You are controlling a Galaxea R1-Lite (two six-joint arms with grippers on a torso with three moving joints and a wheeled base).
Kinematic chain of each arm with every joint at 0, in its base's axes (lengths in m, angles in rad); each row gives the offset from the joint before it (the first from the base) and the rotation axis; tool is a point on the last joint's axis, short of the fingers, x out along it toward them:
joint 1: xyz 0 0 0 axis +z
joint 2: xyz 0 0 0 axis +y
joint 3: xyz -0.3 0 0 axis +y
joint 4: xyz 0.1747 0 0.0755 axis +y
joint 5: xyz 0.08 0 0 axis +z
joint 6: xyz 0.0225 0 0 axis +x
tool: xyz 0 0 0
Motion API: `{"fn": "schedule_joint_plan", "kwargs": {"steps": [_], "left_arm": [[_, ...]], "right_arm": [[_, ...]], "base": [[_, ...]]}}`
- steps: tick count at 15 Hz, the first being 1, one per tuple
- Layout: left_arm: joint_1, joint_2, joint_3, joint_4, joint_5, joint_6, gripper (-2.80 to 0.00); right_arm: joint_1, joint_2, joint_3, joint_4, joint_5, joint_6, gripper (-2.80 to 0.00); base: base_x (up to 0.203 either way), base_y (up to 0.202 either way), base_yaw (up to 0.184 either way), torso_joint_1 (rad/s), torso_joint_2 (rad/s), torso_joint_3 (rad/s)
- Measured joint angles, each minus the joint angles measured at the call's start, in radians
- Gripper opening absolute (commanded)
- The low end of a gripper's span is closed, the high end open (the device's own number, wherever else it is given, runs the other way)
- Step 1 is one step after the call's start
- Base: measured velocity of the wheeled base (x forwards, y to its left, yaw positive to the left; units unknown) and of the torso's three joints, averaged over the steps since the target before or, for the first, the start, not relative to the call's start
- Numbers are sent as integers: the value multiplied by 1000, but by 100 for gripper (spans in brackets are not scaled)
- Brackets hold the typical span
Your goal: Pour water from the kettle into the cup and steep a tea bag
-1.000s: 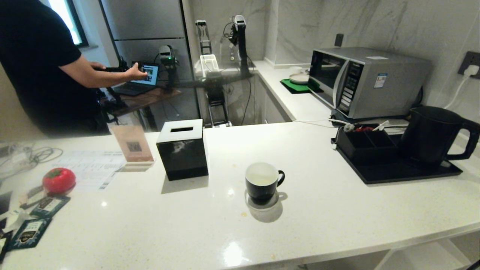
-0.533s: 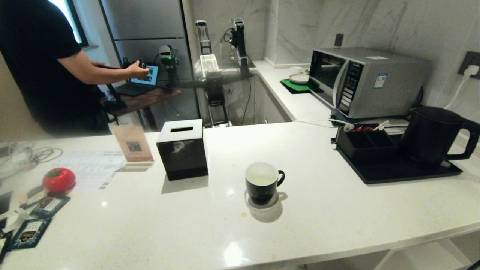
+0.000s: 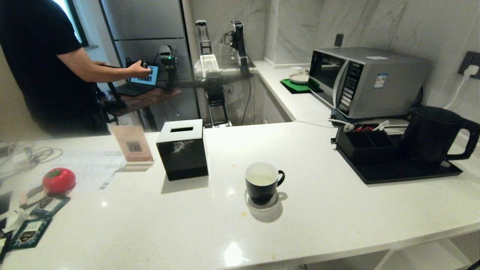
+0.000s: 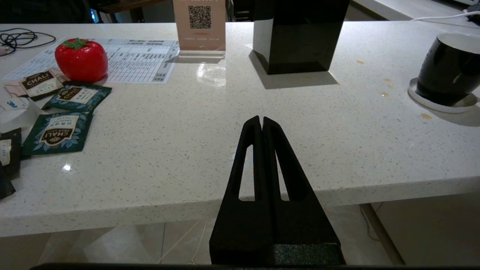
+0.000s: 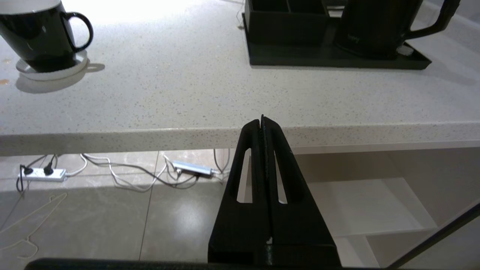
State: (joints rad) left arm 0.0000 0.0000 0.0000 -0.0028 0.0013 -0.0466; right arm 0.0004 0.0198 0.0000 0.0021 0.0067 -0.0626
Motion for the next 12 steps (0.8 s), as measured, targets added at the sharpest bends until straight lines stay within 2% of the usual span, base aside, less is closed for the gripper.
{"fn": "schedule_joint_plan", "kwargs": {"steps": [5, 8, 12], "left_arm": [[0, 0, 0, 0, 0, 0, -280], [0, 0, 0, 0, 0, 0, -280], [0, 0, 0, 0, 0, 0, -280]], "right_arm": [[2, 199, -21, -166, 3, 84, -280], [7, 366, -136, -217, 2, 148, -280], [8, 583, -312, -232, 2, 167, -280]], "base": [[0, 0, 0, 0, 0, 0], [0, 0, 0, 0, 0, 0], [0, 0, 0, 0, 0, 0]]}}
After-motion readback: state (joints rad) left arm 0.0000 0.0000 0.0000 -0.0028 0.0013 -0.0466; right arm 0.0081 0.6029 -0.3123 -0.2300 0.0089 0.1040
